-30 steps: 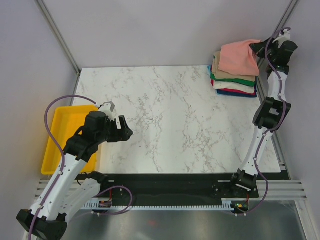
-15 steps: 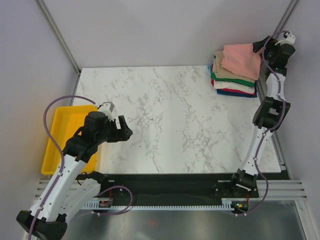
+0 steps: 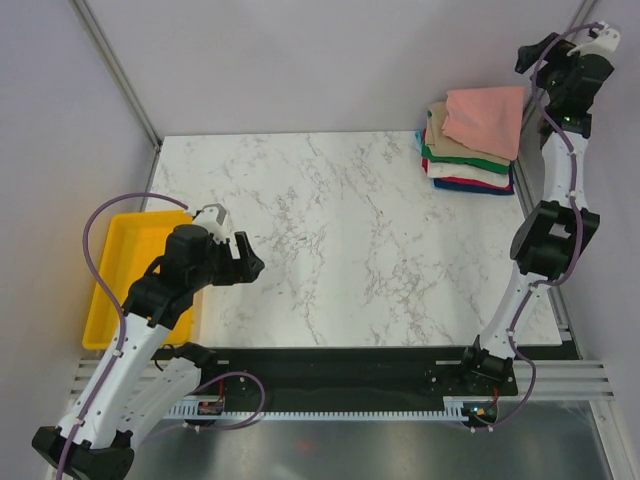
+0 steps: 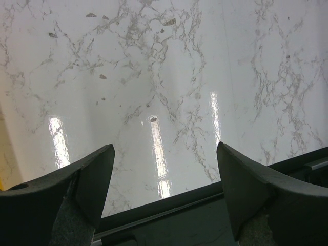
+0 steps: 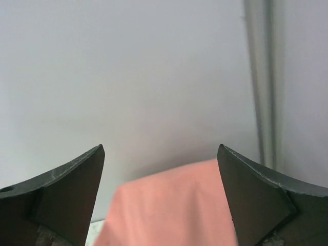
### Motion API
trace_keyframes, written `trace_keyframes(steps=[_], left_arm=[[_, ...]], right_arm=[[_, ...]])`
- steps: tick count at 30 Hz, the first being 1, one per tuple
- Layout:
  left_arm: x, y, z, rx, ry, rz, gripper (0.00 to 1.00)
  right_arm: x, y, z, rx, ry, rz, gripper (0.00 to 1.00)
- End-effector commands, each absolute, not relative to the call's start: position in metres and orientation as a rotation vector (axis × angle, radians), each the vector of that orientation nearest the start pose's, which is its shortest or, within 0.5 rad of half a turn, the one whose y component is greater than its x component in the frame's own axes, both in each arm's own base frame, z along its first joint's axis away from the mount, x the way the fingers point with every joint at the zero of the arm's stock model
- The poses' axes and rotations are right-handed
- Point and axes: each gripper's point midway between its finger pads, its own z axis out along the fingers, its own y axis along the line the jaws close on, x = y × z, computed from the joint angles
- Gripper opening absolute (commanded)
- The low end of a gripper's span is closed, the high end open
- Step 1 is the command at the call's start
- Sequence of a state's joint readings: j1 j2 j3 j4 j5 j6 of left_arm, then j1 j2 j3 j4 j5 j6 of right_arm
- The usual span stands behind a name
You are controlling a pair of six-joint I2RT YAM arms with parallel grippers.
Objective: Fold and stack the t-shirts
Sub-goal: Neatly place the folded tshirt to the corner
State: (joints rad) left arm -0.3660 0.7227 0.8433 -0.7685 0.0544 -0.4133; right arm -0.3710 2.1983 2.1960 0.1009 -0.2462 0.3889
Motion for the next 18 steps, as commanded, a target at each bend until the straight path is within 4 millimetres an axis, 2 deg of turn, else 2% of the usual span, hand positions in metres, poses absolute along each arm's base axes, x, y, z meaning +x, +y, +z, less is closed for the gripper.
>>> trace_keyframes(steps=[1, 4, 5, 6, 7, 8, 9, 10, 11, 12, 14, 18], left_arm=[[0.213, -0.108, 0.208, -0.054, 2.211, -0.502, 0.88], [0.213, -0.108, 0.209, -0.053, 2.206, -0.503, 0.88], [0.213, -0.108, 0.209, -0.052, 2.203, -0.503, 0.88], [0.213, -0.107, 0.21, -0.055, 2.199, -0.503, 0.88], [0.213, -0.107, 0.21, -0.056, 2.199, -0.503, 0.88], [0.213, -0.107, 0.211, -0.056, 2.196, -0.502, 0.88], [0.213, -0.106, 0.21, -0.058, 2.196, -0.501, 0.88], [0.213, -0.107, 0.211, -0.057, 2.193, -0.501, 0.88], [0.212, -0.106, 0.21, -0.059, 2.196, -0.499, 0.88], [0.213, -0.106, 0.212, -0.059, 2.191, -0.499, 0.88], [0.212, -0.106, 0.212, -0.058, 2.189, -0.501, 0.88], [0.213, -0.106, 0.213, -0.058, 2.186, -0.503, 0.88]], right_arm=[[0.645, -0.136, 0.376, 0.294, 1.443, 0.266, 0.98], [0.659, -0.117, 0.345, 0.35, 1.479, 0.421, 0.98], [0.665, -0.11, 0.324, 0.359, 1.497, 0.461, 0.98], [0.669, -0.093, 0.312, 0.355, 1.517, 0.505, 0.98], [0.672, -0.084, 0.3, 0.349, 1.537, 0.514, 0.98], [0.674, -0.074, 0.273, 0.351, 1.587, 0.515, 0.98], [0.677, -0.052, 0.259, 0.322, 1.625, 0.52, 0.98], [0.678, -0.048, 0.248, 0.303, 1.654, 0.469, 0.98], [0.676, -0.042, 0.226, 0.302, 1.71, 0.442, 0.98], [0.675, -0.032, 0.217, 0.29, 1.735, 0.426, 0.98], [0.668, -0.033, 0.197, 0.3, 1.778, 0.372, 0.98], [0.655, -0.038, 0.178, 0.277, 1.836, 0.23, 0.98]])
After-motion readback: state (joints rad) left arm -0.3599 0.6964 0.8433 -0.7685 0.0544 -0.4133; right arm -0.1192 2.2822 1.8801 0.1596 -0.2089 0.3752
